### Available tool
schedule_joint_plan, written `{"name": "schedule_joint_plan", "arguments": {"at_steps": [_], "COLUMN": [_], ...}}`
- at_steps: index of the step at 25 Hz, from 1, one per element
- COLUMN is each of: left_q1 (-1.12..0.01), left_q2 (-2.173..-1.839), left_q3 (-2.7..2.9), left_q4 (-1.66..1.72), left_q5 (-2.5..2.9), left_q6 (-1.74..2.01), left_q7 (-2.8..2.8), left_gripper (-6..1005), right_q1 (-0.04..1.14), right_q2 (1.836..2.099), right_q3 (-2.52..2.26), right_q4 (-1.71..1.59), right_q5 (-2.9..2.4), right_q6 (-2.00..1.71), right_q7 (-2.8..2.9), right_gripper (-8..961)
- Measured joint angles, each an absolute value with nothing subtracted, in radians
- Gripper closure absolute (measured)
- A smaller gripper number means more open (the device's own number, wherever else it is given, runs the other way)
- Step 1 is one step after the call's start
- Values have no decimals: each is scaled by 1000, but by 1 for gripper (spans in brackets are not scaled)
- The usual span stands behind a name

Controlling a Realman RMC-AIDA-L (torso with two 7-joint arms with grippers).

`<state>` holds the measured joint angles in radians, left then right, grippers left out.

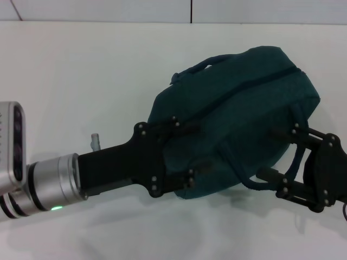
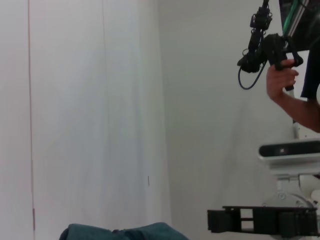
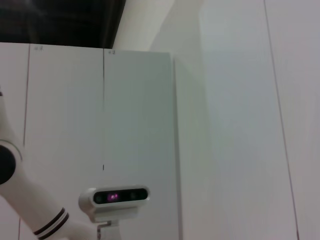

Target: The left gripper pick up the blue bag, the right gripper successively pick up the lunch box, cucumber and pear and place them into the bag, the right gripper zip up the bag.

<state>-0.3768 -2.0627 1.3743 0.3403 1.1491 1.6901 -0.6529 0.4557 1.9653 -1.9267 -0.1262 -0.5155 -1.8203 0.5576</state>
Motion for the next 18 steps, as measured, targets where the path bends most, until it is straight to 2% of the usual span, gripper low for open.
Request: {"name": "schedule_joint_plan", "arguments": {"at_steps": [8,18], "left_q1": [-404,-396], "left_q2": [-2063,-2076], "left_q3": [1374,1372], "left_q4": [343,341], "left_q5": [1149,1142], "left_q6": [1681,1668], "left_q7": [-652,-639], "left_gripper": [328,328], "right_q1": [457,456], "right_q2": [1959,1977], "right_q3": [-1923,-1893], "right_q4": [-128,-131], "right_q5": [-518,-507], "right_q6": [-1824,-1806], "right_q7": [535,532], "right_gripper": [291,291]}}
